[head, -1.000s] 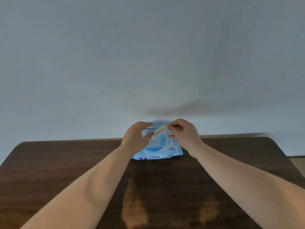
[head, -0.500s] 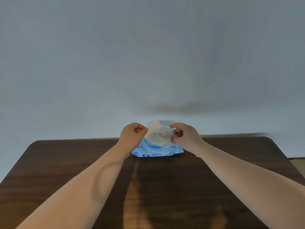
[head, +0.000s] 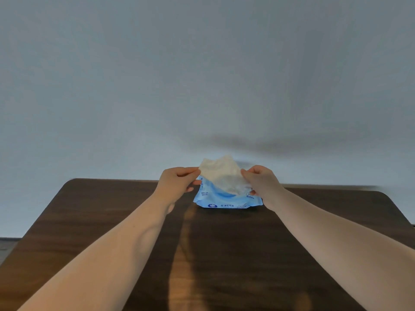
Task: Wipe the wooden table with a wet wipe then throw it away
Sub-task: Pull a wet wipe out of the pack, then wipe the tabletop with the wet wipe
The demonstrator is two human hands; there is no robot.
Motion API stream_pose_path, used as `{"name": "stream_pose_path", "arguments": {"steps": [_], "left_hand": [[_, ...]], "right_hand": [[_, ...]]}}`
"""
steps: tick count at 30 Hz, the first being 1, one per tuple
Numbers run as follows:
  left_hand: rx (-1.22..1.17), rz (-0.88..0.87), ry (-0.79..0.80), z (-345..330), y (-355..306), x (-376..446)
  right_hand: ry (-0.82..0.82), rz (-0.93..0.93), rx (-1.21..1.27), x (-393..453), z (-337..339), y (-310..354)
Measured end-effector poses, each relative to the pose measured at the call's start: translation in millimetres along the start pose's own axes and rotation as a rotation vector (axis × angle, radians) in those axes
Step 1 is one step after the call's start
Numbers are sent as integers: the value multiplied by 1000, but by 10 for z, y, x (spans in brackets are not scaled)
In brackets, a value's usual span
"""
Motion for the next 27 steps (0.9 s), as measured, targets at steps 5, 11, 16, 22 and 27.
{"name": "stream_pose_path", "arguments": {"steps": [5, 11, 16, 22, 27], "left_hand": [[24, 63, 196, 98, 124, -69], [945, -94, 340, 333, 563, -112], [1229, 46, 444, 527, 1068, -250], [1324, 167, 441, 867, 1289, -317], [1357, 184, 367, 1156, 1348, -300]], "right_hand": [[85, -182, -64, -30, -211, -133], [226, 187, -664, -67, -679, -239], [382, 404, -922, -279, -1224, -452], [453, 585, -1089, -595, -1803, -574], [497, 367, -1173, -520, -2114, -660]]}}
Point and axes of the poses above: each hand's wrist, its own x-axis towards the middle knuckle, its own z-axis out of the back of the hand, y = z × x, the point moved 6 cm from there along x, towards the middle knuckle, and after that the axes turned 6 degrees about z, right-handed, at the moved point
